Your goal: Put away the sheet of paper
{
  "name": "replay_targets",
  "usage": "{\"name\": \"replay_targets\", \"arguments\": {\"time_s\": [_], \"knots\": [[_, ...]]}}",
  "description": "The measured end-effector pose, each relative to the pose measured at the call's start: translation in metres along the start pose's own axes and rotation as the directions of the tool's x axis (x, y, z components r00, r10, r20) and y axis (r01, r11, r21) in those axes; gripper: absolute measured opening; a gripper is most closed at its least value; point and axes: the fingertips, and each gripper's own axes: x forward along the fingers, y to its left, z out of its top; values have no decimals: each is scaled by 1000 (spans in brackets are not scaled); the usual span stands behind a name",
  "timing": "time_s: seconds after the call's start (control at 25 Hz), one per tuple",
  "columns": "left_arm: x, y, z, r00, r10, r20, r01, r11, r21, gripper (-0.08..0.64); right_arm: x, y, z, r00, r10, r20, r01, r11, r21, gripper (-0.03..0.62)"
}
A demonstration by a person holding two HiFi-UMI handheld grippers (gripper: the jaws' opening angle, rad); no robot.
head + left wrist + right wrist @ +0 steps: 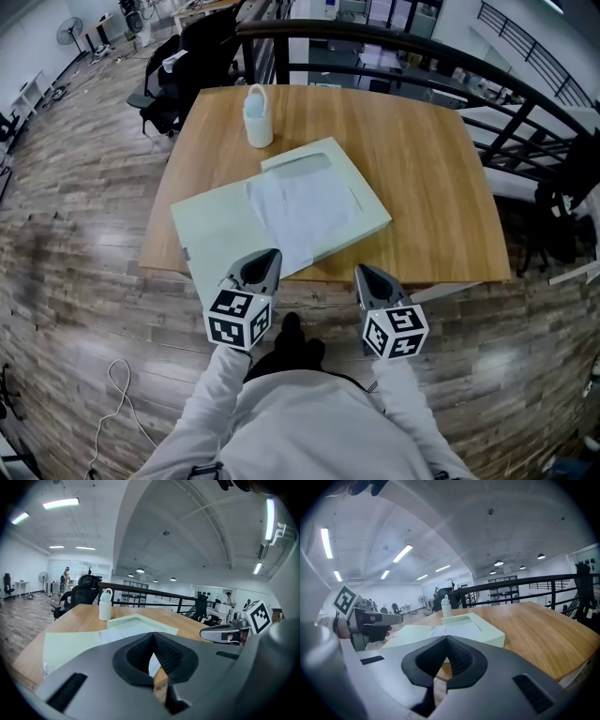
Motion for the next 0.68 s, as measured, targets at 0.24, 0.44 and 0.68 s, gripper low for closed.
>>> {"name": "replay_targets", "arguments": {"time_s": [0.24,0.44,0.68], "knots": [[-3,0,-4,1000,9,0,-9,999,-50,18,-5,0,2,1000,8,7,-8,1000,-15,26],[-6,-3,-7,1000,16,-4,-17,998,-62,18,-13,1,3,1000,4,21,-4,999,-33,26],[-2,-9,-6,1000,4,-10,-5,1000,-22,18,-18,-4,0,1000,3,26,-2,1000,-22,26]]}}
